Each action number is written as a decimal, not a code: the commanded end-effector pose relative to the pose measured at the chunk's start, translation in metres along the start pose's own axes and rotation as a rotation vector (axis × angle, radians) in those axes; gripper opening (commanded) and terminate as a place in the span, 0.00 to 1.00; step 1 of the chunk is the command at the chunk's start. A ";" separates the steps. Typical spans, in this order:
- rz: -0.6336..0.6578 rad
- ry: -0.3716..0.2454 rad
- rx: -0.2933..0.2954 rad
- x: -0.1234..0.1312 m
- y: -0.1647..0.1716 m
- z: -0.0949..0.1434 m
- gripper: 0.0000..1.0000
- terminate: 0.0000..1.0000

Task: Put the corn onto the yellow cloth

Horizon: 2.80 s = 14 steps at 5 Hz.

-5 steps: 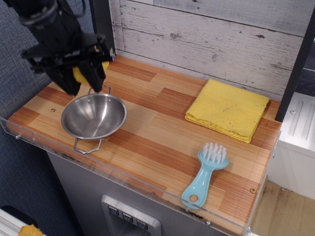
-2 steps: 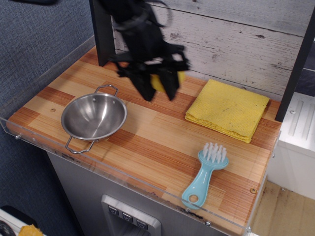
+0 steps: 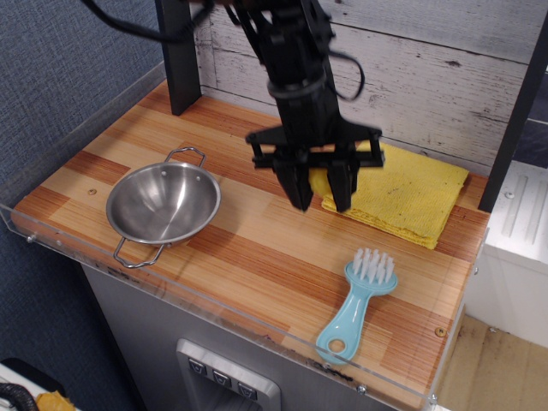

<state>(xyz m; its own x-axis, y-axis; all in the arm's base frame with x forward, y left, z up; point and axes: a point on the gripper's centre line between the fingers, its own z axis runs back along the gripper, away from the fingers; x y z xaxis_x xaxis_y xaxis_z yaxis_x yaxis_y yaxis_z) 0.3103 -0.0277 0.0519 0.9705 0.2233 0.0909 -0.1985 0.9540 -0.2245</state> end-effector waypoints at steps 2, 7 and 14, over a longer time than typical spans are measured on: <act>-0.109 -0.243 -0.004 0.029 -0.039 0.021 0.00 0.00; -0.109 -0.136 0.040 0.038 -0.042 -0.027 0.00 0.00; -0.046 -0.226 0.069 -0.020 0.056 0.110 1.00 0.00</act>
<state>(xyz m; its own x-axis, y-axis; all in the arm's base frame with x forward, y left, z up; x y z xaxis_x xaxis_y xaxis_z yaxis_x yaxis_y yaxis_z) 0.2677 0.0398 0.1377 0.9382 0.2080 0.2766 -0.1693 0.9729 -0.1574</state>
